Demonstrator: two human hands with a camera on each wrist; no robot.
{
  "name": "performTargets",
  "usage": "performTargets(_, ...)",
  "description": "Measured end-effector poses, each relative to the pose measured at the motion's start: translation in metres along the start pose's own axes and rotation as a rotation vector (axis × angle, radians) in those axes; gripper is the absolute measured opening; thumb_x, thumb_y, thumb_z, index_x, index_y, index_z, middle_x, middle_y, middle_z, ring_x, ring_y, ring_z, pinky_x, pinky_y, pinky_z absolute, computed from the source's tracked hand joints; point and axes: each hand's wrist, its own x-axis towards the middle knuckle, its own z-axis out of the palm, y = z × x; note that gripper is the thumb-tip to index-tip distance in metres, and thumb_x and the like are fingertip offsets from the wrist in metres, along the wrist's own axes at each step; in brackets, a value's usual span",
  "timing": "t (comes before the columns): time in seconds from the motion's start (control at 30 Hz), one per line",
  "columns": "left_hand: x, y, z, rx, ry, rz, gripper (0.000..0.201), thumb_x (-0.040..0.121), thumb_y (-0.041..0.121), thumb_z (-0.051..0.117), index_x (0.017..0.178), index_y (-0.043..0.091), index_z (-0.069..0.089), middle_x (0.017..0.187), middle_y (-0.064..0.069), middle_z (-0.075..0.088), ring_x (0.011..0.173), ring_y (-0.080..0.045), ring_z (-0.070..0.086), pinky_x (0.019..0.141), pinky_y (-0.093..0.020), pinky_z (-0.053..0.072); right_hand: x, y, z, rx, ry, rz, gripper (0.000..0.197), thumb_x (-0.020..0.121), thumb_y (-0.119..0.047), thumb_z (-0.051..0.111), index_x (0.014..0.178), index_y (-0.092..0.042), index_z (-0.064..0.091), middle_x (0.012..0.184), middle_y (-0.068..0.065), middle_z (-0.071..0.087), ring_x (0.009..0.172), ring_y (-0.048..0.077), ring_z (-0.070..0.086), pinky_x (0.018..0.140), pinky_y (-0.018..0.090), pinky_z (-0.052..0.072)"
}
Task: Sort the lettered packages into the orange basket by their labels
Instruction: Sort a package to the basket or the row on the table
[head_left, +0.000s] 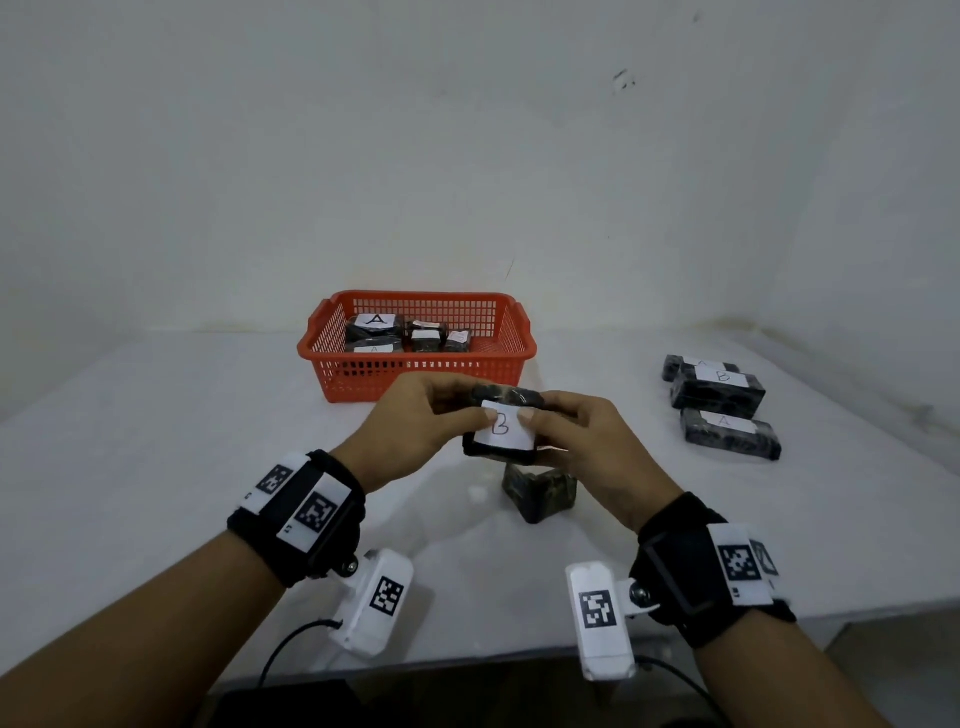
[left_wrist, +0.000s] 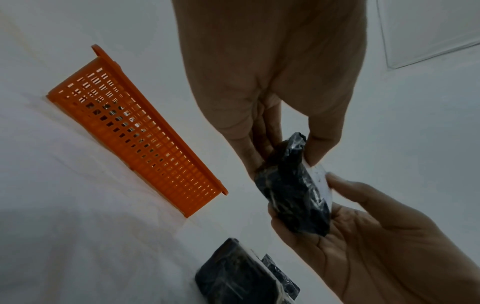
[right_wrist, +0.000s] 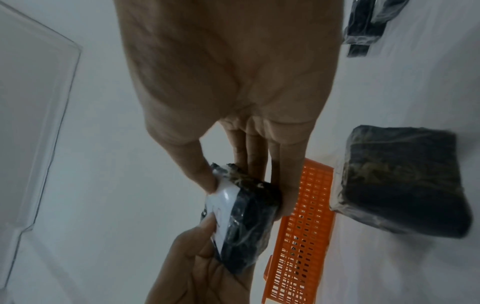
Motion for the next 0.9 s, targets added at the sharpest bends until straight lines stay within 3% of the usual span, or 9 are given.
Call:
performTargets(0.27,-0.005,0.0001,0.0049,-0.08,0.004,-0.014,0.022,0.094,0.004,0.07,0.115,0.011,0.074,0.11,-0.005,0.079,0.103,-0.017,0.076,0.089,-0.027,0.061,0.0006,0.0029,0.0007,-0.049,0.091,-0.062,0.021,0.099,-0.008,0.066,0.119,-0.005,0.073,0.109,0.011,0.08,0.102,0.024,0.078,0.09,0.046,0.063)
performTargets(0.4,-0.0049,-0.0002,0.0056,-0.031,0.017,0.003,0.022,0.093,0.0,0.07,0.109,0.014,0.075,0.106,-0.004,0.08,0.1,-0.013,0.076,0.083,-0.021,0.059,-0.0002,0.0019,-0.0004,-0.034,0.058,-0.038,0.021,0.101,-0.013,0.064,0.117,-0.004,0.074,0.11,0.014,0.079,0.103,0.028,0.077,0.091,0.046,0.063)
performTargets(0.6,-0.0059,-0.0025,0.0074,-0.047,0.015,-0.001,0.022,0.094,0.003,0.07,0.113,0.012,0.075,0.109,-0.004,0.079,0.103,-0.014,0.076,0.086,-0.023,0.059,0.0004,-0.0001,-0.0008,-0.067,0.098,-0.063,0.019,0.101,-0.012,0.064,0.113,-0.002,0.075,0.106,0.012,0.079,0.097,0.028,0.078,0.08,0.042,0.066)
performTargets(0.77,-0.0064,-0.0054,0.0075,-0.026,0.038,0.01,0.022,0.093,0.001,0.071,0.109,0.014,0.076,0.108,-0.004,0.079,0.102,-0.015,0.076,0.086,-0.023,0.06,-0.003,0.0017,-0.0002,-0.045,0.06,-0.013,0.023,0.102,-0.017,0.063,0.119,-0.004,0.072,0.113,0.013,0.078,0.104,0.026,0.076,0.087,0.04,0.064)
performTargets(0.9,-0.0054,-0.0071,0.0067,-0.024,0.055,0.02,0.022,0.093,0.003,0.071,0.112,0.014,0.076,0.109,-0.004,0.079,0.102,-0.016,0.076,0.089,-0.025,0.06,-0.0039,0.004,-0.0001,-0.1,0.025,-0.037,0.03,0.094,-0.02,0.075,0.124,-0.013,0.071,0.12,0.007,0.075,0.108,0.023,0.075,0.098,0.046,0.06)
